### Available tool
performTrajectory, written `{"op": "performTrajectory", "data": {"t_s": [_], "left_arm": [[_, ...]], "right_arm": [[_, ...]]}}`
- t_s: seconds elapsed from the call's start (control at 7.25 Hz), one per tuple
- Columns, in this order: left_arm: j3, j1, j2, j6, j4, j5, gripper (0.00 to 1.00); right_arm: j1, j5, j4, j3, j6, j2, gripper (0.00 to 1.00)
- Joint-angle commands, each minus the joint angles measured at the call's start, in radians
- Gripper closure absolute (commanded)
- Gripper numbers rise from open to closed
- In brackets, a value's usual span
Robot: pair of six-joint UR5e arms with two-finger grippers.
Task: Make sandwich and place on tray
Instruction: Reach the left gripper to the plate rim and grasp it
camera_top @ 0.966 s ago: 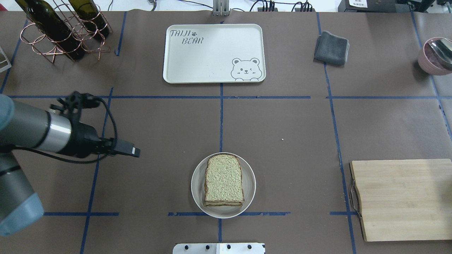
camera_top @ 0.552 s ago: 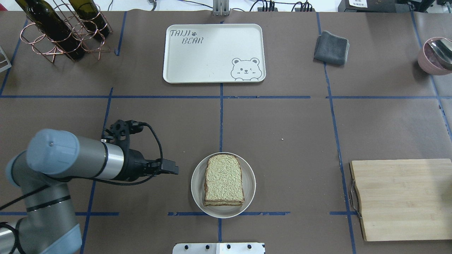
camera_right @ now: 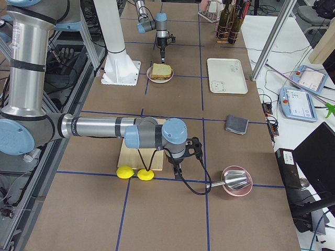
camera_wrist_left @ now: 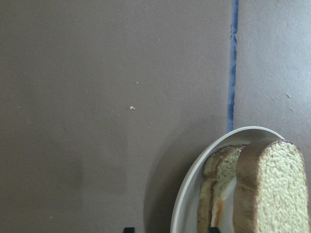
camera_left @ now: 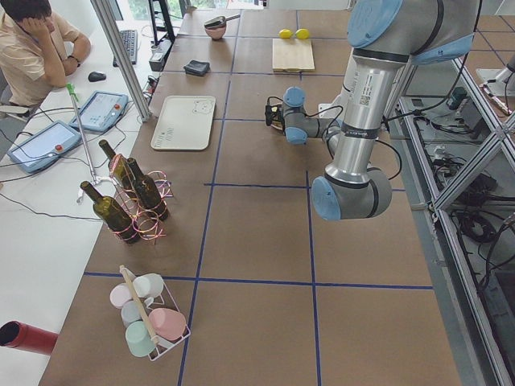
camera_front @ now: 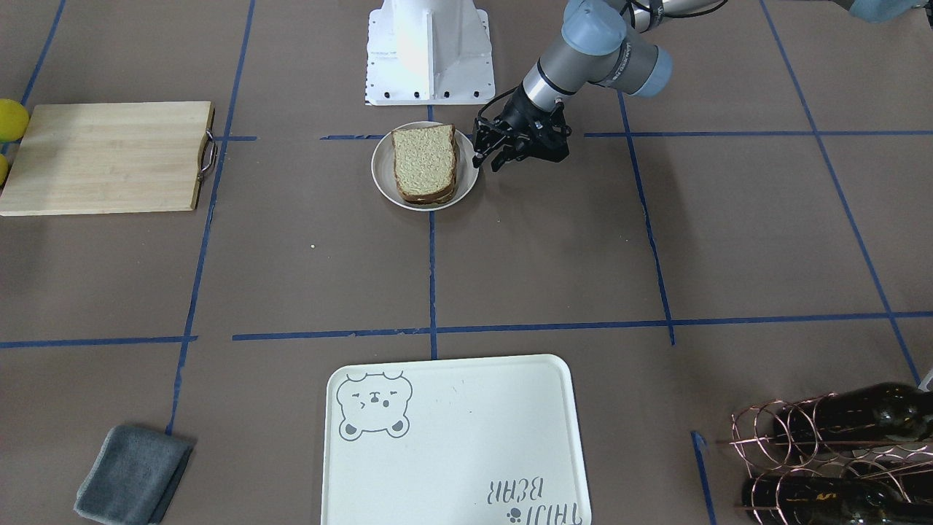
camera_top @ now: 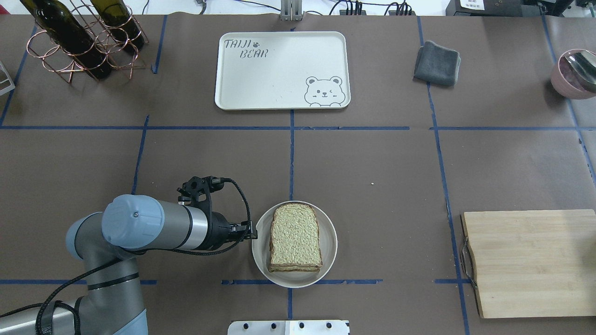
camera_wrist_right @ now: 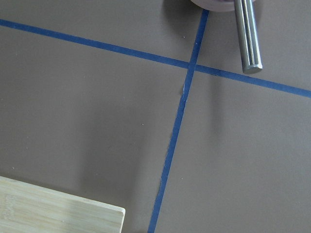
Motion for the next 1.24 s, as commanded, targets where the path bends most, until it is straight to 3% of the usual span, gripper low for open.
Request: {"op": "performTrajectory", "data": {"t_s": [0.0,0.41,0.83,1.1], "left_arm": [[0.03,0.012,-0.021,0.001,-0.001,0.001,0.62],[0.031,0.035,-0.023,0.001,-0.001,0.001,0.72],[0.028,0.038,-0.023,0.003,-0.001,0.001,1.0],[0.002,0.032,-0.023,0.004,-0.001,-0.004,1.0]], "right_arm": [[0.0,-0.001,0.0,-0.001,0.001,0.0,0.0],[0.0,-0.003,0.0,-0.001,0.003,0.002,0.0],[0.0,-0.003,0.0,-0.004,0.0,0.003,0.0],[0.0,-0.004,0.0,-0.005,-0.003,0.002,0.0]]}}
